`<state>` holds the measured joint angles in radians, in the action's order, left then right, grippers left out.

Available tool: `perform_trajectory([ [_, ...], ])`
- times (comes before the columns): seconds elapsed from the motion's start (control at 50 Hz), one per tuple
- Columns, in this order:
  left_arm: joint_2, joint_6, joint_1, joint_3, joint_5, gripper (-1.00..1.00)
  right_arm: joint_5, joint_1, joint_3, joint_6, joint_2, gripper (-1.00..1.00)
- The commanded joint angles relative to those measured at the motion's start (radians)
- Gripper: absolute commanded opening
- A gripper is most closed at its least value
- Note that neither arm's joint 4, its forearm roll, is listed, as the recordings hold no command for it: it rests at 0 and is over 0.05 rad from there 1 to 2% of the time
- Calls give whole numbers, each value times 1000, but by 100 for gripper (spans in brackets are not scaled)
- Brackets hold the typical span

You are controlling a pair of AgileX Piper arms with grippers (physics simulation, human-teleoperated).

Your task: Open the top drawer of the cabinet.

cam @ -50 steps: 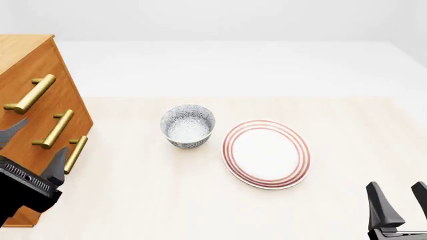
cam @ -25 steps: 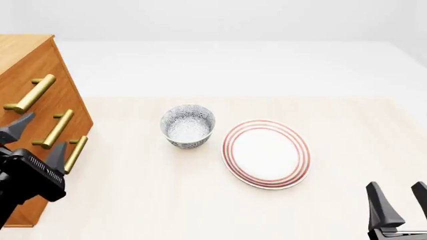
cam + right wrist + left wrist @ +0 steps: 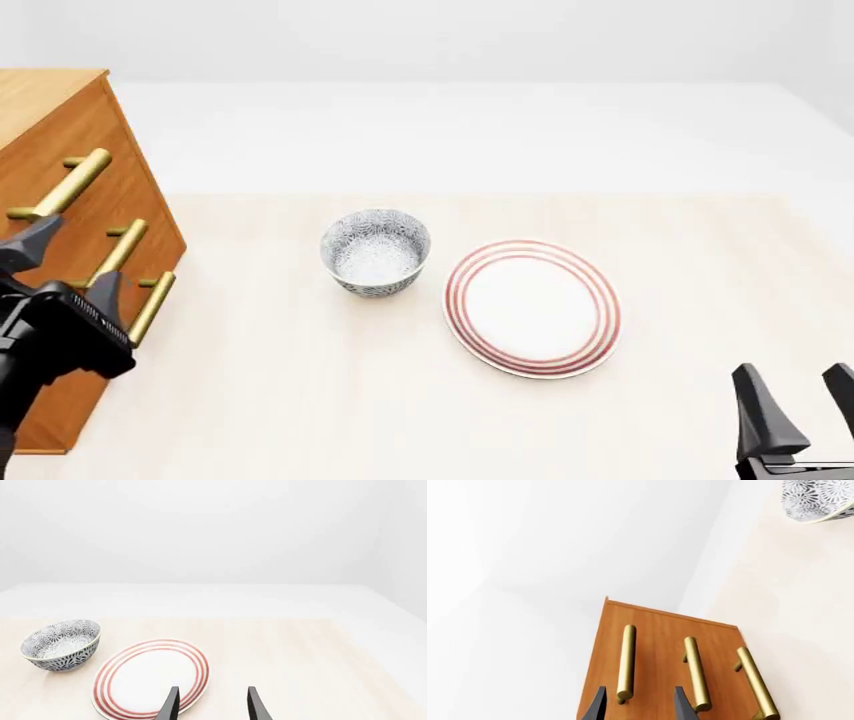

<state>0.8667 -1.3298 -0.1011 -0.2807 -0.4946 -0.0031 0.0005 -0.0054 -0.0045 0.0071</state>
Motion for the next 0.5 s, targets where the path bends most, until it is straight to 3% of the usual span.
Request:
perform_trajectory([
  [0.02, 98, -35, -36, 2, -102, 100, 0, 0, 0, 0, 0, 100],
  [0.08, 125, -69, -54, 9, -144, 100, 0, 0, 0, 0, 0, 100],
  [0.5, 222, -94, -104, -51, -203, 100, 0, 0, 0, 0, 0, 100],
])
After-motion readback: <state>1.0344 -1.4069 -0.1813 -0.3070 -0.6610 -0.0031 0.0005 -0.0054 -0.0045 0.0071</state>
